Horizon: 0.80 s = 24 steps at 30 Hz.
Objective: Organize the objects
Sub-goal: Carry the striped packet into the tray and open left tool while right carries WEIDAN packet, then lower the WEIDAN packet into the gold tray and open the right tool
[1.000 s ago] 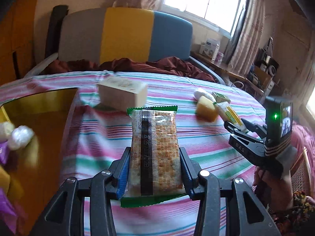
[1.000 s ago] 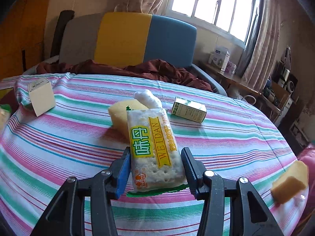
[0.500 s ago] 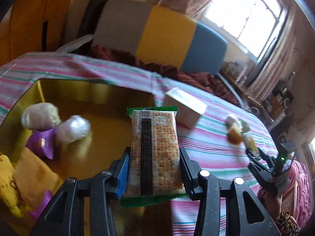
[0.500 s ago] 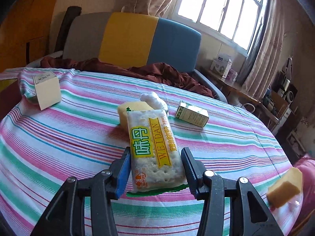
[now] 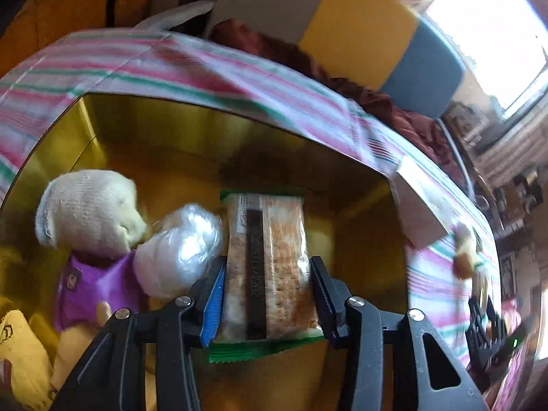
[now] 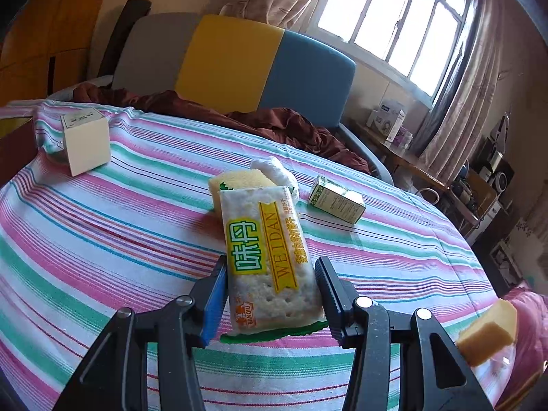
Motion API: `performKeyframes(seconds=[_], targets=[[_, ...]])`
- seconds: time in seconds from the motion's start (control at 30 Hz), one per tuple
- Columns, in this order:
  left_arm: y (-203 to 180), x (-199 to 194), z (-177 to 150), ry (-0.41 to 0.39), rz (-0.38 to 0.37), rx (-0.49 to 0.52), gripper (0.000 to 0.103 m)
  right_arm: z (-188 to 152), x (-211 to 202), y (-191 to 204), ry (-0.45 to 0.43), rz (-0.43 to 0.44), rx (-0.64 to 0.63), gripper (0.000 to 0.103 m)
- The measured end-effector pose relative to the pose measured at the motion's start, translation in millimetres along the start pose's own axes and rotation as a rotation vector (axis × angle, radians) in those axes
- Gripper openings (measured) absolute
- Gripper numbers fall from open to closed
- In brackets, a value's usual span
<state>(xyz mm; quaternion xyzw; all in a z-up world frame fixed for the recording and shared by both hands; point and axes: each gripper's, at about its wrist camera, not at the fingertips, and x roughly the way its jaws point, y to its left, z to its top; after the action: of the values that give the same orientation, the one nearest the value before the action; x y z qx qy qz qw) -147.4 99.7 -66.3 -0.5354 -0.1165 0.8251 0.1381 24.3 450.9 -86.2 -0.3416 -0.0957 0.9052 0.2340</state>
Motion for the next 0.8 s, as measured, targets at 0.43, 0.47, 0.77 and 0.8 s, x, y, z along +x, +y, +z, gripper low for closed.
performKeyframes(seconds=[0.43,0.47,0.77,0.8], targets=[[-5.6,-48.8,-23.5,-0.202,-0.008,0.014,0.061,-0.3,0.0,0.4,-0.003,-0.003,0.0,0.05],[-7.1,-53.2,-31.1,-0.214,-0.014,0.029,0.061,-0.4,-1.2,0.7,-0.007,-0.003,0.0,0.05],[-9.6,-61.3,-67.9,-0.216,-0.034,0.123,0.061,-2.8,-17.0,11.1,0.003,0.072,-0.022,0.05],[-7.7,-61.5,-69.3,-0.214,-0.037,0.123,0.061,-2.8,-20.2,12.6,0.005,0.089,-0.022,0.05]])
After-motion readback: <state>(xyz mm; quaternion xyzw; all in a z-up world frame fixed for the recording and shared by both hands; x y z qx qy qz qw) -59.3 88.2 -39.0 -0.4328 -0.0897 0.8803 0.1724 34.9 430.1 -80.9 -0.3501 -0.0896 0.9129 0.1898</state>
